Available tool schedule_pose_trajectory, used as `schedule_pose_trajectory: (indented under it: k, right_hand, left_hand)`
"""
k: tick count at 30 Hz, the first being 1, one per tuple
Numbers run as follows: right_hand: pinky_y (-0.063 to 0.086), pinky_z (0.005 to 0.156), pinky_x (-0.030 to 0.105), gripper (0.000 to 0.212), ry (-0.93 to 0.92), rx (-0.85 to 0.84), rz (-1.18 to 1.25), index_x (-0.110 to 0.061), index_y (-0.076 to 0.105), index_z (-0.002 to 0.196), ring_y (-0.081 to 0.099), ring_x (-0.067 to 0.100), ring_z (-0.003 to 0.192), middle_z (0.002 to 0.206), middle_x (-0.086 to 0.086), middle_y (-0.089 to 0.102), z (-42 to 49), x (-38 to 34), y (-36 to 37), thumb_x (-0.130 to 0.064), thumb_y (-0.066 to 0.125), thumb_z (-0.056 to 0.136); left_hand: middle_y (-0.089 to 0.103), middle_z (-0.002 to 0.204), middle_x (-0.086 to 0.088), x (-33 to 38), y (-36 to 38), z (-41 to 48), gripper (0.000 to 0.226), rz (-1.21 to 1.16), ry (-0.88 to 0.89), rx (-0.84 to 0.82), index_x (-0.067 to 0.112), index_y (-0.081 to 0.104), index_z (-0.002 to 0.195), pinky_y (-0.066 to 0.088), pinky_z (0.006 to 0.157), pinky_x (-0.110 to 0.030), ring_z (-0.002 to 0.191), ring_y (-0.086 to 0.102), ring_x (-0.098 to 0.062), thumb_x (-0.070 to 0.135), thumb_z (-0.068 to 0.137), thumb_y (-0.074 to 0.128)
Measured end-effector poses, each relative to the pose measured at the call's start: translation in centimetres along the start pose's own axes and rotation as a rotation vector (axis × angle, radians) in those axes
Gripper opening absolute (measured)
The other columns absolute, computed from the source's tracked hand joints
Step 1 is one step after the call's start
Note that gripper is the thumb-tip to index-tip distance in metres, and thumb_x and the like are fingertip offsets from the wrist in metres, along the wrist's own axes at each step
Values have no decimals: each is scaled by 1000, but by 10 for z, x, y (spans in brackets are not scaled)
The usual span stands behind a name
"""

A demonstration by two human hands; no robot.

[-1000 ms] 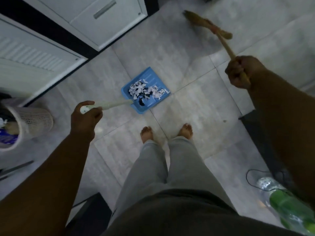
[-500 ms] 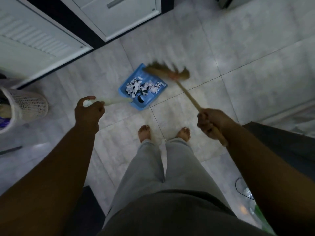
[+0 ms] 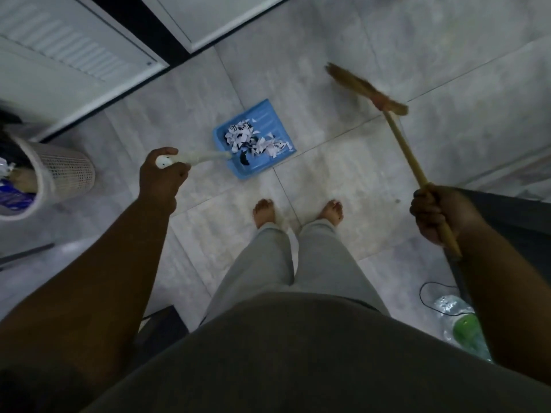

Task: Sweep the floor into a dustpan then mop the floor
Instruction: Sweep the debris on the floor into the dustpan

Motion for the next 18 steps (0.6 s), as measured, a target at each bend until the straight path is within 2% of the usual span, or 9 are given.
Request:
schedule_pose_trajectory:
  k: [4, 7, 11, 15, 18]
  right_hand:
    - [20, 30, 12, 38, 3, 75, 153, -22, 37, 69, 28, 3, 32, 47, -9, 34, 11, 50, 7, -35, 33, 104]
    - [20, 34, 10, 39, 90, 94, 209, -20, 39, 69, 28, 3, 32, 47, -7, 36, 11, 103, 18, -34, 34, 104]
    - [21, 29, 11, 42, 267, -20, 129, -19, 38, 68, 30, 5, 27, 44, -5, 36, -2, 164, 32, -35, 27, 105]
    - [27, 26, 14, 42, 377, -144, 118, -16, 43, 69, 34, 7, 28, 46, -5, 38, -27, 193, 36, -37, 31, 103]
    - [30, 27, 16, 35, 387, -203, 93, -15, 47, 71, 36, 7, 30, 49, -5, 39, -47, 194, 37, -36, 38, 98]
  left_hand:
    - [65, 85, 10, -15, -31, 1, 41, 114, 52, -36, 35, 64, 85, 55, 62, -16, 70, 64, 0, -3, 73, 74]
    - [66, 84, 11, -31, -51, -2, 40, 119, 66, -57, 35, 65, 85, 55, 65, -17, 69, 66, 3, -1, 73, 75]
    - [70, 72, 10, -54, -66, -10, 36, 8, 20, -44, 31, 65, 86, 57, 66, -19, 64, 67, 2, -3, 76, 73]
    - [65, 83, 4, -70, -72, -19, 32, -76, 10, -22, 27, 65, 90, 55, 61, -14, 62, 66, 5, -2, 79, 73]
    - [64, 85, 4, -77, -75, -22, 28, -111, -10, -11, 18, 65, 100, 54, 60, -12, 62, 65, 5, -2, 81, 73]
Point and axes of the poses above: each hand's wrist, its own z-axis towards the middle knuckle, its own y-axis out of the palm, x = y × z, the point moved 5 cm from there along z, towards the middle knuckle
